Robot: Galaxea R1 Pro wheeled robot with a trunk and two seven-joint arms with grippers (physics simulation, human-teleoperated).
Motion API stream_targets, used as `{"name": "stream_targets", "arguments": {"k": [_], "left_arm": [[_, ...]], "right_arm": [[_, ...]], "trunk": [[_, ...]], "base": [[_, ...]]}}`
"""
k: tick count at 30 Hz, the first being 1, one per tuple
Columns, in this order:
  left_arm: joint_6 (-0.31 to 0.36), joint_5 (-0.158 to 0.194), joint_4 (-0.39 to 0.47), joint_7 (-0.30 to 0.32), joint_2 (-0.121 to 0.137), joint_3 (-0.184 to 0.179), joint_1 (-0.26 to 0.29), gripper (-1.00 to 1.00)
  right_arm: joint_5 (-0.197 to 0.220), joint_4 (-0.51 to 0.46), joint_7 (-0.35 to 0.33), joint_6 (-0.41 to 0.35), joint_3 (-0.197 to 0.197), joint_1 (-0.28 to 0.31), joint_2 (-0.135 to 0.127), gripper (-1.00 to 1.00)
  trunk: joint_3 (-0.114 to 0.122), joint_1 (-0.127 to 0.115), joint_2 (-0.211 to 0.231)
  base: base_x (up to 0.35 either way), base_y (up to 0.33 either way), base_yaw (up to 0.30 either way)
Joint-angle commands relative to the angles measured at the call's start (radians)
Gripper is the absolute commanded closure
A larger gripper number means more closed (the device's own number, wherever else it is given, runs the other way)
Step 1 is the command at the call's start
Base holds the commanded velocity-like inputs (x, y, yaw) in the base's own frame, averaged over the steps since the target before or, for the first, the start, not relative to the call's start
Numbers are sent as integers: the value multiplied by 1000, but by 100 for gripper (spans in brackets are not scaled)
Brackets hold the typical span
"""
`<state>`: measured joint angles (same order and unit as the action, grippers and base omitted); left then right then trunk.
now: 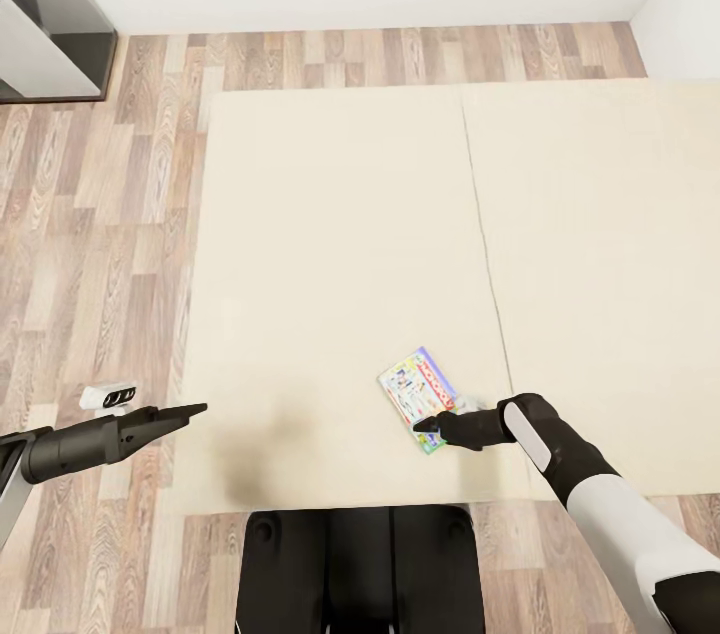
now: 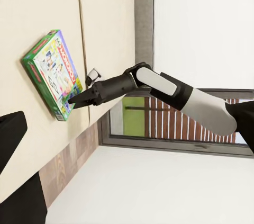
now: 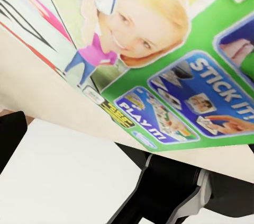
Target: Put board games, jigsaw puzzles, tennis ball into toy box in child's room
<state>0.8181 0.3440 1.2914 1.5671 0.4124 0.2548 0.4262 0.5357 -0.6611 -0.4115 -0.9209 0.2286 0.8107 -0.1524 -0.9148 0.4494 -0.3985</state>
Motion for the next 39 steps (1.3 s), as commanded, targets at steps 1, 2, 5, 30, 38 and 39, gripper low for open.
{"name": "stream_targets", "arguments": {"k": [1, 2, 5, 30, 38, 39], "left_arm": [[11, 0, 0, 4, 0, 0, 0, -100], [11, 0, 0, 4, 0, 0, 0, -100], [11, 0, 0, 4, 0, 0, 0, -100], [10, 1, 0, 4, 0, 0, 0, -100], [10, 1, 0, 4, 0, 0, 0, -100], [10, 0, 0, 4, 0, 0, 0, -100]], "right_arm": [[-6, -1, -7, -1, 3, 0, -1, -100], [-6, -1, -7, -1, 3, 0, -1, -100], [-6, 0, -7, -1, 3, 1, -1, -100], [-8, -1, -7, -1, 3, 1, -1, -100], [-9, -2, -7, -1, 3, 1, -1, -100], [-10, -2, -6, -1, 3, 0, -1, -100]], "trunk": [[-1, 1, -2], [-1, 1, -2], [-1, 1, -2], [-1, 1, -2], [-1, 1, -2], [-1, 1, -2]], "base": [[0, 42, 0], [0, 60, 0], [0, 96, 0], [0, 12, 0], [0, 0, 0], [0, 0, 0]]}}
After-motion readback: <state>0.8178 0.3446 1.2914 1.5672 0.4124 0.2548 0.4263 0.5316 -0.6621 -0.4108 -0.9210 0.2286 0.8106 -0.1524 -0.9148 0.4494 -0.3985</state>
